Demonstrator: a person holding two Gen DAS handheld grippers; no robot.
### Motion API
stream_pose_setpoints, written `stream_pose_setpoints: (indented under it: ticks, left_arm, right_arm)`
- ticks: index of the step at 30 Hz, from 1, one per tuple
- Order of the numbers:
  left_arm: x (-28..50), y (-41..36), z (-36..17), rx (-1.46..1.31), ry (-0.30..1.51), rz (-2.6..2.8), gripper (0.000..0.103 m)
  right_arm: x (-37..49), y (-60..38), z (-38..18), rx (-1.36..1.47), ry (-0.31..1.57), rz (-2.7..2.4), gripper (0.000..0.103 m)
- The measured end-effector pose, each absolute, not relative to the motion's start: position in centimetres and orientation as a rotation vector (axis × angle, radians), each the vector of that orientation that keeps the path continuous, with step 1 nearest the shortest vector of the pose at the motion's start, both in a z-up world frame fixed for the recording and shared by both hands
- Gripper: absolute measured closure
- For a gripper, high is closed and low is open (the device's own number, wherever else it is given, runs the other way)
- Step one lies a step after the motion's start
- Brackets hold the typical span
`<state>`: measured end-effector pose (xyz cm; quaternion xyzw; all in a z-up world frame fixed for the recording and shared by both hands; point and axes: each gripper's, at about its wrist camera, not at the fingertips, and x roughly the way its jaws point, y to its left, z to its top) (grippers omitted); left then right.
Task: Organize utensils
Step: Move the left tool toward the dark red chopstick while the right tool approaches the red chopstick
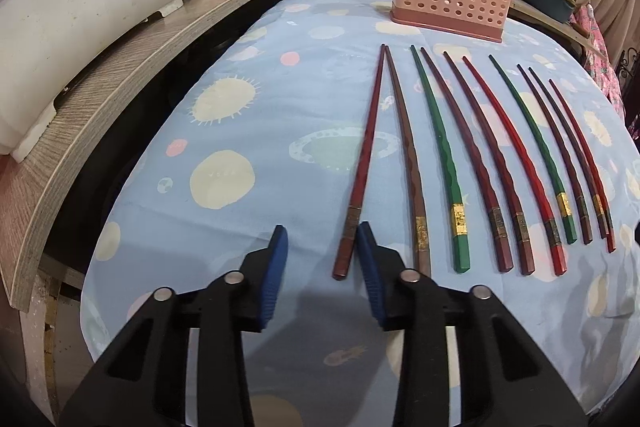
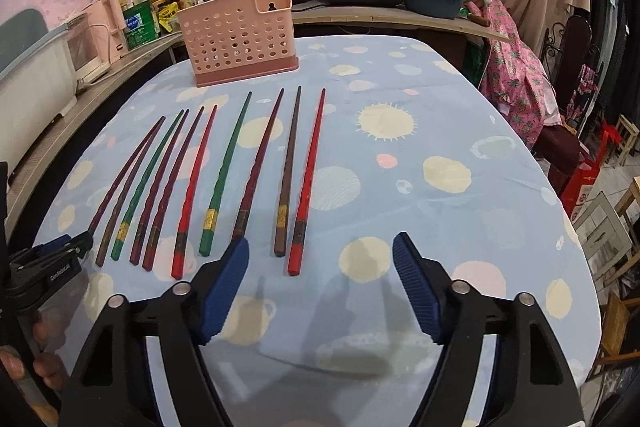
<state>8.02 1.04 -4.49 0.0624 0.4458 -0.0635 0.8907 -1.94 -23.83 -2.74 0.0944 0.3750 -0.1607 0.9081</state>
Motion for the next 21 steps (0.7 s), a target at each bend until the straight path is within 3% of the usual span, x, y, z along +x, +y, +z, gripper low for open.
stream_pose_setpoints:
  ticks: [11, 21]
  left_arm:
    - [8.0, 1.0, -4.6, 0.144, 0.926, -0.126, 0.068]
    - [7.9, 0.4, -4.7, 0.203, 0.924, -0.118, 0.068]
  right_arm:
    - [1.7, -25.1, -5.0, 0.232, 0.838, -0.326, 0.079]
    - [1.3, -24.2, -5.3, 0.227, 0.825, -0.340, 0.081]
